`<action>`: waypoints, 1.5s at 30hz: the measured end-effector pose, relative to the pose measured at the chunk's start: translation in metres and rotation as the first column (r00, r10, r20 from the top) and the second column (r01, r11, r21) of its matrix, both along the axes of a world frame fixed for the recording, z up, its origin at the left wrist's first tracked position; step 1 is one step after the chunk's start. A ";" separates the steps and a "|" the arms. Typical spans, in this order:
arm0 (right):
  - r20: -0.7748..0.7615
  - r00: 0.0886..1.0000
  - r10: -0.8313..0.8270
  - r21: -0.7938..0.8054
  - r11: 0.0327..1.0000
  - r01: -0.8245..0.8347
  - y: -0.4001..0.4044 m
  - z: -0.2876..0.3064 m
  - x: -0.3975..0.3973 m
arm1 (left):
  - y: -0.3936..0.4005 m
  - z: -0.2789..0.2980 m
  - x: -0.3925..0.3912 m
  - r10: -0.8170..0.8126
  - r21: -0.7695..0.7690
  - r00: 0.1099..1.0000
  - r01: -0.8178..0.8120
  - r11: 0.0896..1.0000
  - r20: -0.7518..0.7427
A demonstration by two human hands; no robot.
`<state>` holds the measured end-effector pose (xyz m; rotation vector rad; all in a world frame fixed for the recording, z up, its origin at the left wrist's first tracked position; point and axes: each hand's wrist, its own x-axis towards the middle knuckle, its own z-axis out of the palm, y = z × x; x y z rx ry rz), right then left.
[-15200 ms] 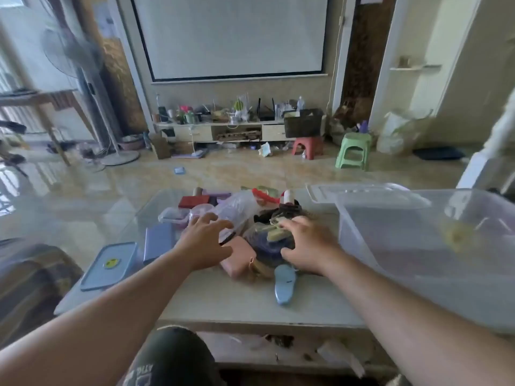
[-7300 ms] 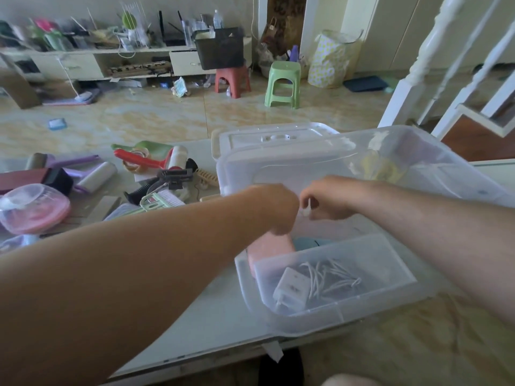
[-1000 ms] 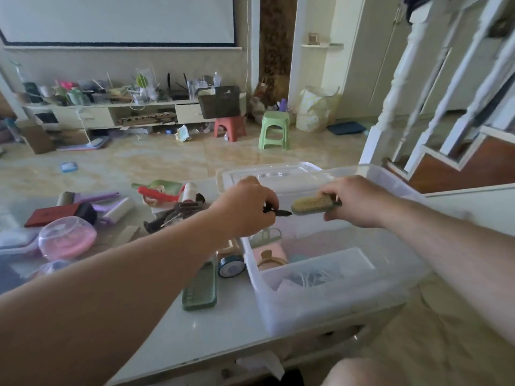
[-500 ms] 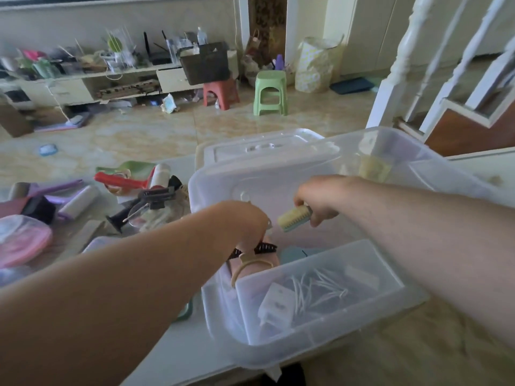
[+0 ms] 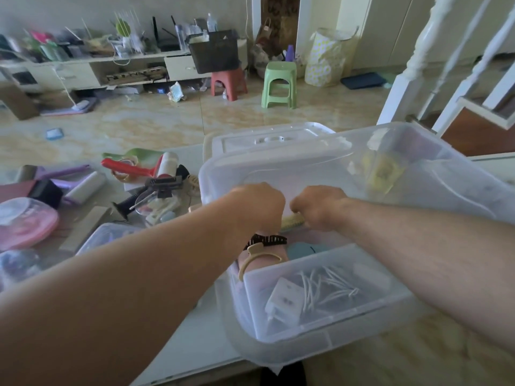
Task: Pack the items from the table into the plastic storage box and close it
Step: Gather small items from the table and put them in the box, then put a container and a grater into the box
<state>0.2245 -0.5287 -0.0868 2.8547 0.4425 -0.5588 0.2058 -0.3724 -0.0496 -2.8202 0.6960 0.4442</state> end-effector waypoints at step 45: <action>0.186 0.974 -0.133 0.810 0.582 -0.075 0.301 0.015 -0.094 | 0.370 -0.055 -0.115 0.631 -0.882 0.764 -0.383 0.273 -0.137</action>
